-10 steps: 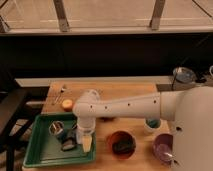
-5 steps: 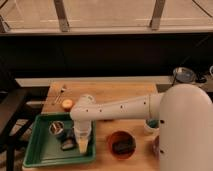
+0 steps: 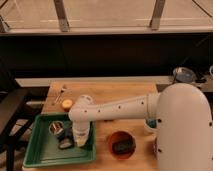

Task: Wipe table surface with towel

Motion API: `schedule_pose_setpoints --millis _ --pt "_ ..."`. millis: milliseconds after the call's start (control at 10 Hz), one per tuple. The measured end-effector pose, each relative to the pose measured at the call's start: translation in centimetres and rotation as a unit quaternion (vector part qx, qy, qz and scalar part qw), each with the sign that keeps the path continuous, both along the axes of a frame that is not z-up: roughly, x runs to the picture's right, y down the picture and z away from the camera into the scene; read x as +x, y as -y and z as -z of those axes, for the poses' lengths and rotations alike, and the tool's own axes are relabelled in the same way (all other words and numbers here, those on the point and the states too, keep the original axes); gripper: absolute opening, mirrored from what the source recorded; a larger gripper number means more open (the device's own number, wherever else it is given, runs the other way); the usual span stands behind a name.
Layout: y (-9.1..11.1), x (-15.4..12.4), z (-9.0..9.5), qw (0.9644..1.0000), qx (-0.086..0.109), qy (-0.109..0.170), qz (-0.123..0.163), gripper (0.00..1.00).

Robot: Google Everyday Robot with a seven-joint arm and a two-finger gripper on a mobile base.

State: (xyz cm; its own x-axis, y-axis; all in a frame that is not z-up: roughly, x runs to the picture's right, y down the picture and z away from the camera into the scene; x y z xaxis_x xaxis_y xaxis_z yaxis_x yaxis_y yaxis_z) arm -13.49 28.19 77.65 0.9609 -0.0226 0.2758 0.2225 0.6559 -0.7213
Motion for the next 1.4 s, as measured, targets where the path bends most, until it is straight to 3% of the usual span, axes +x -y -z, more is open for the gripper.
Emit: schedule_pose_setpoints --millis 100,300,500,700,900,1200,1400 --pt "0.3 0.0 0.0 1.0000 0.001 -0.001 -0.003 0.14" --pt "-0.2 0.2 0.2 1.0000 -0.002 -0.001 0.004 0.01" --pt "-0.1 0.5 0.5 1.0000 0.002 0.003 0.007 0.00" --pt "1.4 1.3 2.7 0.9989 0.033 0.033 0.007 0.00" --pt "4.0 1.8 6.0 0.9964 0.058 0.062 0.007 0.00" --pt "9.6 3.1 11.0 0.9906 0.090 0.103 -0.008 0.00" --pt "13.9 4.8 12.8 0.9882 0.106 0.108 -0.027 0.00"
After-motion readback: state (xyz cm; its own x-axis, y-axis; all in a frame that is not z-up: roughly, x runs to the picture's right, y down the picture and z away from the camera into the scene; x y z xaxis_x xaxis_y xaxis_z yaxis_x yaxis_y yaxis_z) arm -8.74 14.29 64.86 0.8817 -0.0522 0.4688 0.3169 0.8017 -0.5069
